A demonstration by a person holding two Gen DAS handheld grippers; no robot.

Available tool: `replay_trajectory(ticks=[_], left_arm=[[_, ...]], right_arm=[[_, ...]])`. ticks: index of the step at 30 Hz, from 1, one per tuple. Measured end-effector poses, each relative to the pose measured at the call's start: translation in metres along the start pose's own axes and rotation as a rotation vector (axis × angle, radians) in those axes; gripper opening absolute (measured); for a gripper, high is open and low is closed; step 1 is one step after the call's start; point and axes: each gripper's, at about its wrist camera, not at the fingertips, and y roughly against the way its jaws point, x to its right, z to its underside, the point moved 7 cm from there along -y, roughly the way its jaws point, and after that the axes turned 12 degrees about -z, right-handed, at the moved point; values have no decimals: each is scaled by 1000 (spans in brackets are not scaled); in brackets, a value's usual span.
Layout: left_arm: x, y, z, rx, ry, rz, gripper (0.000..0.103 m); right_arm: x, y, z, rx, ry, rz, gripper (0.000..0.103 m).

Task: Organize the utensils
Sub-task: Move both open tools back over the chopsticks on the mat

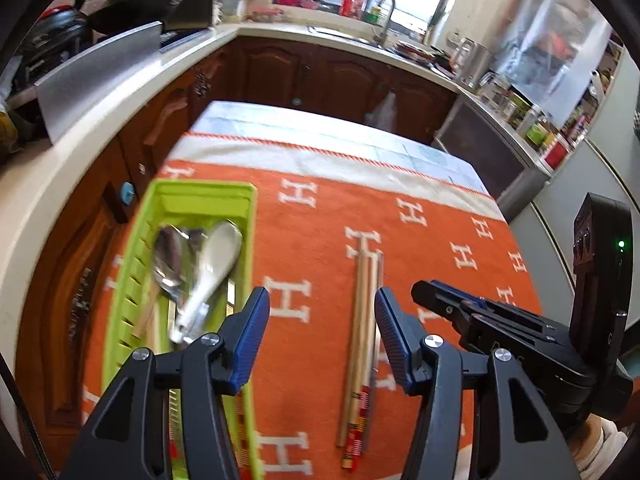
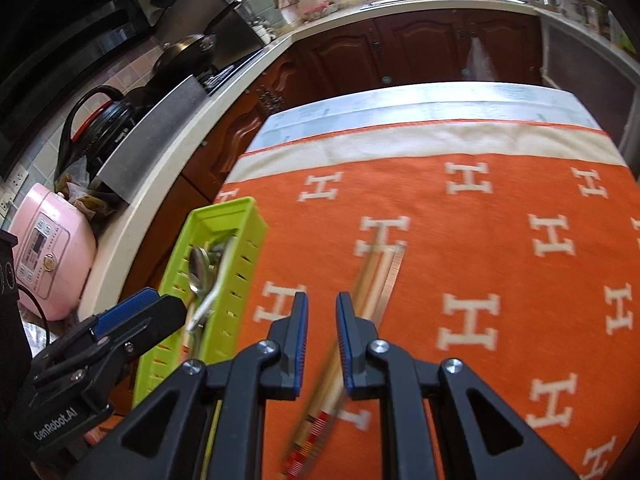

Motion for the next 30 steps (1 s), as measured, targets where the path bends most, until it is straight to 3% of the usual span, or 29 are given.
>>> replay_trajectory(ticks=[6,10,15,22,30], left_arm=[[24,-20,26,-71,-22,64,51],[35,-39,39,-115,-63,60,31],[42,-58,49,-146,-122,36,19],[44,-77,55,-184,-142,10,13],[43,-89,56,-188,-171,-34,12]], right_arm=[[26,10,19,0,-37,25,14],[40,7,35,-24,-66,9,14],[50,1,51,-56,-88,-9,14],[50,-3,59,-64,-78,-27,14],[52,-6,61,-66,-69,-36,14]])
